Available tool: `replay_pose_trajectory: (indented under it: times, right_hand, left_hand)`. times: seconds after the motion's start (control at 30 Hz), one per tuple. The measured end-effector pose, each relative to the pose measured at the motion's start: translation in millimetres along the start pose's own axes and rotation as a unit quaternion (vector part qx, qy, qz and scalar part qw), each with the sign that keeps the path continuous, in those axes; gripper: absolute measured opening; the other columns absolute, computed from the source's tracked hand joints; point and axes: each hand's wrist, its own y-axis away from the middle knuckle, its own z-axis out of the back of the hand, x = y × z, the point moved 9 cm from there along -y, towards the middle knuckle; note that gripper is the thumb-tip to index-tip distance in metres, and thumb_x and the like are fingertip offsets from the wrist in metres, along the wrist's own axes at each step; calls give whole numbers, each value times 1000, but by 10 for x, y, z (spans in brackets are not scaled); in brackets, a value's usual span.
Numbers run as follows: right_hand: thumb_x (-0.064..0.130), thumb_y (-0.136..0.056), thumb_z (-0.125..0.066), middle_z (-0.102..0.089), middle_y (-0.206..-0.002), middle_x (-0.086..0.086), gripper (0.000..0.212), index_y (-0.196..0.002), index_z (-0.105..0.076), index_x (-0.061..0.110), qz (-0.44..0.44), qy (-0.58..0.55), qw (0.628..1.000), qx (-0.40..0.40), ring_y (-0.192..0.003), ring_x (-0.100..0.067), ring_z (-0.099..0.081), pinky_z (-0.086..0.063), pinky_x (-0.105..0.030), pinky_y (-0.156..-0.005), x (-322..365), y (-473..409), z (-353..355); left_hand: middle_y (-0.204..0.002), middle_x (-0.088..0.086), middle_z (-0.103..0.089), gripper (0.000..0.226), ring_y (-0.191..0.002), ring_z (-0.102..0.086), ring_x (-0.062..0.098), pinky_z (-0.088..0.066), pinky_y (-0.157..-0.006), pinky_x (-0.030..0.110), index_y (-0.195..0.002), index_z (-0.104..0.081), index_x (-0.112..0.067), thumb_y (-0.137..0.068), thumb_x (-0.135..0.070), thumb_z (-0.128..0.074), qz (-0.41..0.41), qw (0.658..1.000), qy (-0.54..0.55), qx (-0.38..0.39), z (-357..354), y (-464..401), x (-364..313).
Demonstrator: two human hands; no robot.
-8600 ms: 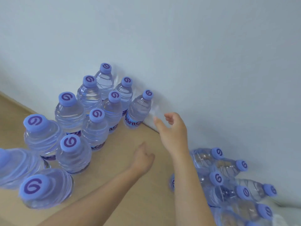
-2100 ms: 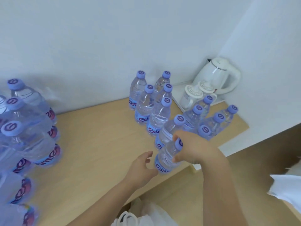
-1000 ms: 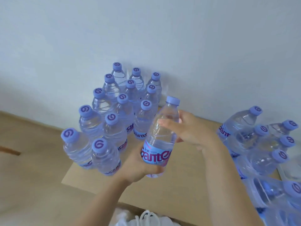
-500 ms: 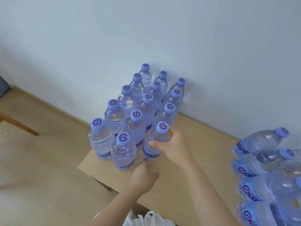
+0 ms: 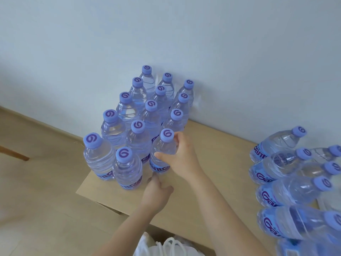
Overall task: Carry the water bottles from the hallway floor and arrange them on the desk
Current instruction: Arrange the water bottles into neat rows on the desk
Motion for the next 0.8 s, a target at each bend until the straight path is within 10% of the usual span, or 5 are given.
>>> replay_pose_trajectory:
  times: [0.2,0.47,0.63,0.8]
  right_hand:
    - [30,-70,-80,-48,-116,4,57,-117,-48,25,16,2,999,38,-107,-9,-47,-40,-23,-90,30,19,-41]
    - [46,-74,-74,-34,-144,4,81,-140,-32,25,-5,10,997,70,-131,-10,-33,-29,-24,-102,-37,177,78]
    - [38,-85,-64,-45,-128,7,51,-129,-48,20,-44,55,986,-152,-125,-10,-38,-31,-21,-97,-249,616,1328]
    - [14,-84,-64,-52,-103,0,24,-106,-60,4,-32,180,876,-447,-103,-21,-47,-37,-26,-85,-250,1366,2710]
  left_hand:
    - [-129,7,-38,75,-105,-41,14,-37,-82,25,-145,-16,-6,-84,-13,-60,19,999,24,22,-216,37,12]
    - [-121,15,-57,38,-112,-54,27,-47,-83,29,-129,-48,-2,-91,-8,-49,-54,991,-91,77,-743,66,-393]
    - [-131,7,-50,53,-119,-48,21,-40,-85,23,-138,-42,-7,-88,-18,-59,-133,970,-130,157,-1329,194,-813]
    - [-138,6,-42,67,-121,-44,17,-36,-88,22,-146,-27,-10,-88,-16,-59,-176,948,-141,222,-1880,396,-1164]
